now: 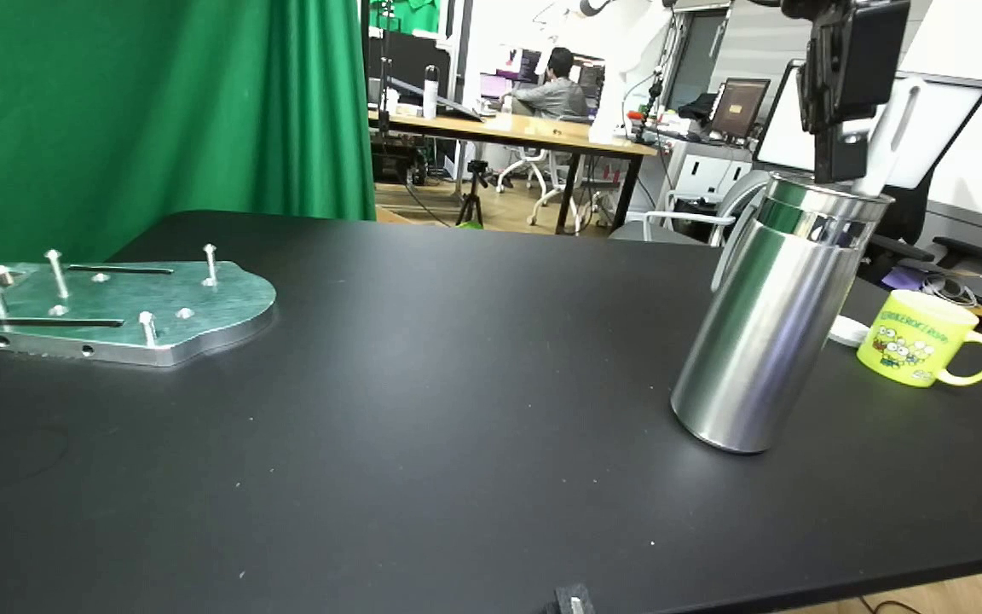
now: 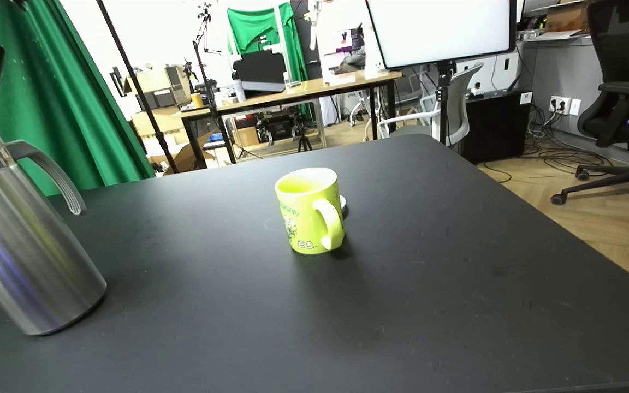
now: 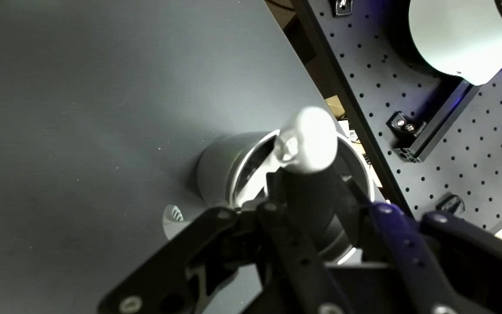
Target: Use the brush to scrub inside the flask
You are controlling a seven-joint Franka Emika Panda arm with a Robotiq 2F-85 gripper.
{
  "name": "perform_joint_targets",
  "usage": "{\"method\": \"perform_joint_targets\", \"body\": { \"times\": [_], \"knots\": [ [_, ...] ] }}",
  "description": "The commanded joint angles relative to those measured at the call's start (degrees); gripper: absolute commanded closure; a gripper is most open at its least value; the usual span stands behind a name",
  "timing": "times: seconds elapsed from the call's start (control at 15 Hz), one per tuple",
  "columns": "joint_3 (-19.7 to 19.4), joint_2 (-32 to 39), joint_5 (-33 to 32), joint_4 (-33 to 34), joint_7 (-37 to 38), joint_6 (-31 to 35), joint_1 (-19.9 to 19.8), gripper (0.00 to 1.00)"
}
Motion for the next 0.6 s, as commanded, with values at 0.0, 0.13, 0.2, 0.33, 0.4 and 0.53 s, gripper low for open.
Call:
{"method": "perform_joint_targets", "body": {
  "times": [0.0, 0.13, 0.2, 0.33, 0.4, 0.53],
  "knots": [
    [0.1, 0.0, -1.1, 0.4, 1.2, -1.7, -0.2, 0.33],
    [0.1, -0.9, -1.5, 1.0, 0.8, -3.1, -0.2, 0.19],
    [0.0, -1.6, -1.6, 1.5, 0.7, -3.7, -0.2, 0.13],
    [-0.1, -2.8, -1.7, 2.6, 0.6, -5.4, -0.2, 0.02],
    [-0.2, -3.5, -1.7, 3.3, 0.4, -6.5, -0.2, 0.0],
    [-0.4, -5.1, -1.6, 4.5, 0.2, -8.2, -0.2, 0.0]
  ]
}}
